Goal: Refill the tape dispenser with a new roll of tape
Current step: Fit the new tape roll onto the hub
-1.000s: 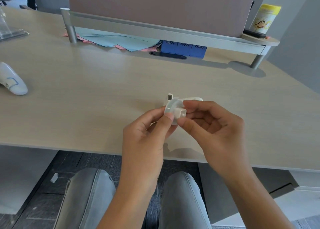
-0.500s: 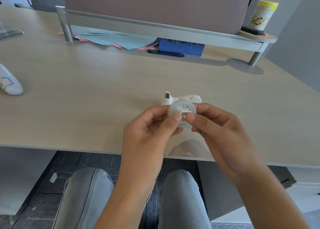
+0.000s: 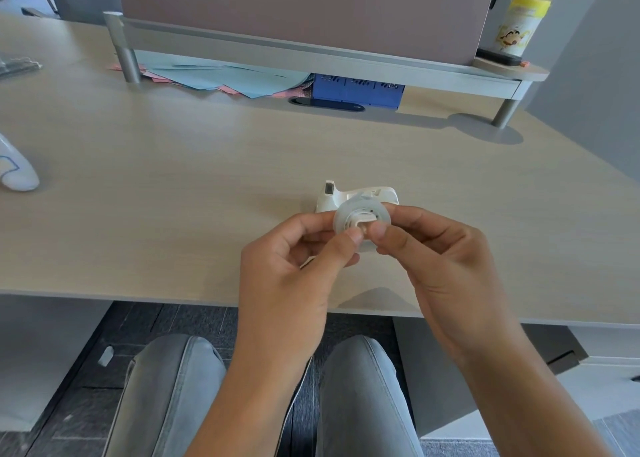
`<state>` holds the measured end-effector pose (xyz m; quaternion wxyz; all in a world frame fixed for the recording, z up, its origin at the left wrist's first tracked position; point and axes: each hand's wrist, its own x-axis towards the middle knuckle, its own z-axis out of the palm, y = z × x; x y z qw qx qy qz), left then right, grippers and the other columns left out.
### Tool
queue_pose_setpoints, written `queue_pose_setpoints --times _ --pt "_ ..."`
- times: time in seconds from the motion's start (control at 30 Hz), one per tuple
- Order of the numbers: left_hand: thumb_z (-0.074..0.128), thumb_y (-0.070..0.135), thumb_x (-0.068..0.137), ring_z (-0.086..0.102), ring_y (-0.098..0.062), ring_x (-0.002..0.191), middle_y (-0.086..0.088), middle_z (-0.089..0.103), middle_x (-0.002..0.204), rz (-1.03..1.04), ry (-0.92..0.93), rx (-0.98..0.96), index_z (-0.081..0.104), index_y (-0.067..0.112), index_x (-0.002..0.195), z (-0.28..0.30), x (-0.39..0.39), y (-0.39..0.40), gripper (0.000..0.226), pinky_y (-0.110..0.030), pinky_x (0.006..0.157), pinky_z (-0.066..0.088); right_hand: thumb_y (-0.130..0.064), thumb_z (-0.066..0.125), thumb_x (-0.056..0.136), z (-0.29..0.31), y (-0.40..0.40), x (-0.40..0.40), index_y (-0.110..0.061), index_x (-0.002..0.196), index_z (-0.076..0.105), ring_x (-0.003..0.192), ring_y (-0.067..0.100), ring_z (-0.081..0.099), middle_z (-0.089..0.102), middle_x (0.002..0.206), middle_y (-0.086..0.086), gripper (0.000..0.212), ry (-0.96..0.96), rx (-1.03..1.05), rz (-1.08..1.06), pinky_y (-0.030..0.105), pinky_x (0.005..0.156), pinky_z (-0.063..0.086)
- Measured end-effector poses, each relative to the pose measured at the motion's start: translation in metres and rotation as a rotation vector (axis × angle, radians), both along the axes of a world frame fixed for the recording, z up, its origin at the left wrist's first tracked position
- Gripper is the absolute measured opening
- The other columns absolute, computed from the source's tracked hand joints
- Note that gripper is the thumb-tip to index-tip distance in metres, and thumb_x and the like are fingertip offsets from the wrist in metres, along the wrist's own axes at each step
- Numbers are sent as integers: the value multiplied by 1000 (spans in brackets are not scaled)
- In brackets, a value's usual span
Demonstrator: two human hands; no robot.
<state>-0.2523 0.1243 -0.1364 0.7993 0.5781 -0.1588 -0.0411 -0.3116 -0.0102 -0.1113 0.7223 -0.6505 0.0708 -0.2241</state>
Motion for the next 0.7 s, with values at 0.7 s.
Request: queue_pose_setpoints --times 0.7 --pt "81 8 78 78 -15 73 -8 83 83 -11 77 -41 82 9 93 -2 1 -2 15 -34 80 63 -28 83 72 -10 -9 2 -16 97 86 104 26 77 84 103 10 28 25 -5 24 44 106 54"
